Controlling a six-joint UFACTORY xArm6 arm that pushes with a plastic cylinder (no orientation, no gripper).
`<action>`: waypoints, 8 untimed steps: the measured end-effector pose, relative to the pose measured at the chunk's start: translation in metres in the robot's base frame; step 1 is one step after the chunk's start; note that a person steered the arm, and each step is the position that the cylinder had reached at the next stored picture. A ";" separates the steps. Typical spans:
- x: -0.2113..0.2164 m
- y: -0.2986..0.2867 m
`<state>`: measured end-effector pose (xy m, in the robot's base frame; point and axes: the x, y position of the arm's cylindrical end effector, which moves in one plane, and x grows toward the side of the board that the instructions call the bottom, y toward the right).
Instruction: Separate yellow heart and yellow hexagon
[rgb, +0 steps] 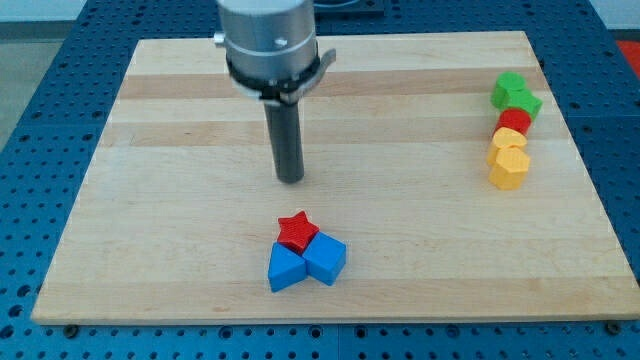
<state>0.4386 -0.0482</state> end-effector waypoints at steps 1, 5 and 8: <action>-0.056 0.031; -0.193 0.386; -0.113 0.389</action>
<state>0.3253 0.3405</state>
